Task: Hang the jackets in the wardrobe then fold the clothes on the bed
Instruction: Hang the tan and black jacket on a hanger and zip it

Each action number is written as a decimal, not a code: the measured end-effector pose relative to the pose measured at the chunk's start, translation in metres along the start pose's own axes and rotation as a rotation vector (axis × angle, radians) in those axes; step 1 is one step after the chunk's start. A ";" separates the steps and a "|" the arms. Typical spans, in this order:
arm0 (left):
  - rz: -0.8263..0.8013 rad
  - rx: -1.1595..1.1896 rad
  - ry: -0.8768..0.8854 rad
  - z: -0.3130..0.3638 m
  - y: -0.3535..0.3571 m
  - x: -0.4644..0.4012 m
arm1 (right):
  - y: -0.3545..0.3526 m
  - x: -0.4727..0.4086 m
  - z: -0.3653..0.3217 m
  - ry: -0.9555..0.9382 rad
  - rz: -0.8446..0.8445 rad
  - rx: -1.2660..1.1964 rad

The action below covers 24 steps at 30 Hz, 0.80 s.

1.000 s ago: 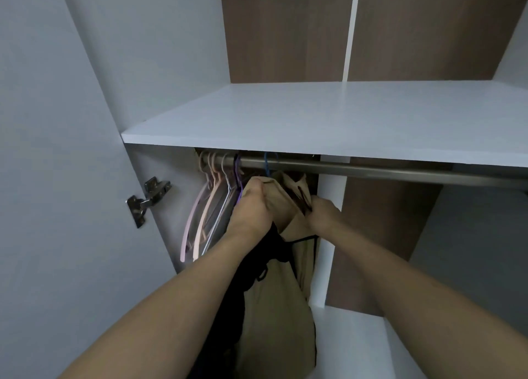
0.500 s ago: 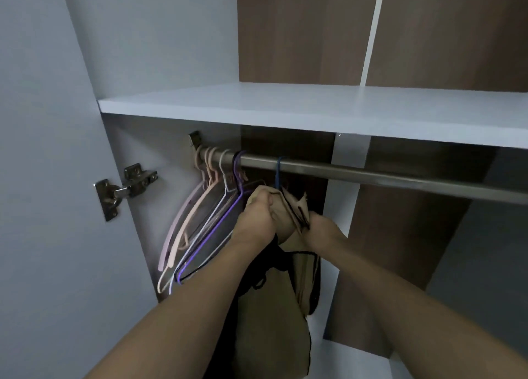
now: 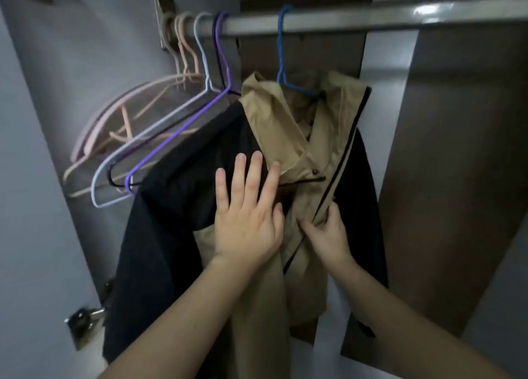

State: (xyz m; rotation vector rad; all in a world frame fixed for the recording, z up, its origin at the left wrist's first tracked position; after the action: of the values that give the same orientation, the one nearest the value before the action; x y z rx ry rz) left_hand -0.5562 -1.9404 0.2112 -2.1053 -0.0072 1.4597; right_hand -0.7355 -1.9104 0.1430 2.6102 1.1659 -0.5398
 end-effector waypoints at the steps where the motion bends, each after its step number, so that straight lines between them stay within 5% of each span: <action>1: 0.020 0.009 -0.021 0.005 0.015 0.021 | 0.001 0.005 0.024 -0.003 0.001 0.000; 5: 0.026 -0.017 -0.035 0.025 0.066 0.108 | 0.011 0.027 0.111 0.027 0.002 -0.122; 9: -0.140 -0.080 0.022 0.046 0.100 0.189 | 0.021 0.045 0.172 0.084 -0.048 -0.128; 17: -0.305 -0.033 0.223 0.088 0.124 0.279 | 0.012 0.066 0.230 0.117 -0.136 -0.080; 21: -0.351 -0.128 0.185 0.097 0.124 0.287 | -0.013 0.091 0.244 0.099 -0.027 -0.152; 24: -0.612 -0.206 0.113 0.099 0.126 0.285 | -0.029 0.116 0.242 0.004 0.115 -0.290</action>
State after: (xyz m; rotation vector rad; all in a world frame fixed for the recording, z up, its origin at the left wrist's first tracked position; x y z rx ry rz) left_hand -0.5649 -1.9115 -0.1139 -2.0779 -0.7198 0.9999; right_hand -0.7433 -1.8995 -0.1261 2.4115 1.0027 -0.3156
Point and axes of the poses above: each hand's wrist, its own x-axis away from the middle knuckle, its own y-axis out of the palm, z = x × y, the point moved 3 cm from there along -x, towards the middle knuckle, and after that the axes turned 14 degrees about -x, right-handed, at the moved point
